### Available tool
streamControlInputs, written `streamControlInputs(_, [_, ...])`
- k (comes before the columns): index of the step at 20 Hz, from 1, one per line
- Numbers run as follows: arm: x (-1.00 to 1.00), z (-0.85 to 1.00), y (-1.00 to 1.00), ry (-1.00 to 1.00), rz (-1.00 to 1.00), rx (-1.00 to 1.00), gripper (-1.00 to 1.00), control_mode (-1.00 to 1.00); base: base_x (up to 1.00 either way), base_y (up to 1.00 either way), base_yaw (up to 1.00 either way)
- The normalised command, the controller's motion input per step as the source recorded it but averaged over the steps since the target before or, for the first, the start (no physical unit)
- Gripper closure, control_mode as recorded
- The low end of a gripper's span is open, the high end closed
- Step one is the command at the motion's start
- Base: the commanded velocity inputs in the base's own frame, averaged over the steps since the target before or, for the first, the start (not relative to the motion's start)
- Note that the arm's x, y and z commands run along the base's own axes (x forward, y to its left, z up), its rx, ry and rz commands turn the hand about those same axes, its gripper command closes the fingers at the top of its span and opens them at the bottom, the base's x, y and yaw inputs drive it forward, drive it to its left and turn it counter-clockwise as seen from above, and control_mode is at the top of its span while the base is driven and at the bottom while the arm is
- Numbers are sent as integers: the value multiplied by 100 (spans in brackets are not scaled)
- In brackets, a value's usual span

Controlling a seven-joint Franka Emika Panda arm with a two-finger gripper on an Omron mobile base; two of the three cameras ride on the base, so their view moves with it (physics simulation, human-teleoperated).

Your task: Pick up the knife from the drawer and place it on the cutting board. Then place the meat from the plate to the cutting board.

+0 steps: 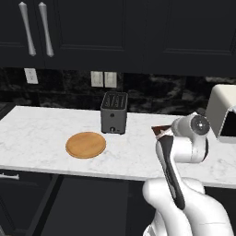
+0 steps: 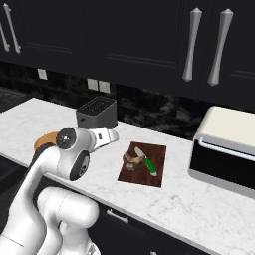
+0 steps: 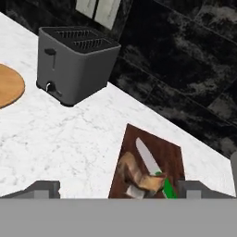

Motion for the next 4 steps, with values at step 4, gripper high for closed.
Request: streamControlInputs(4, [-54,40,26,0,0,16,-100,-100,0,0,0])
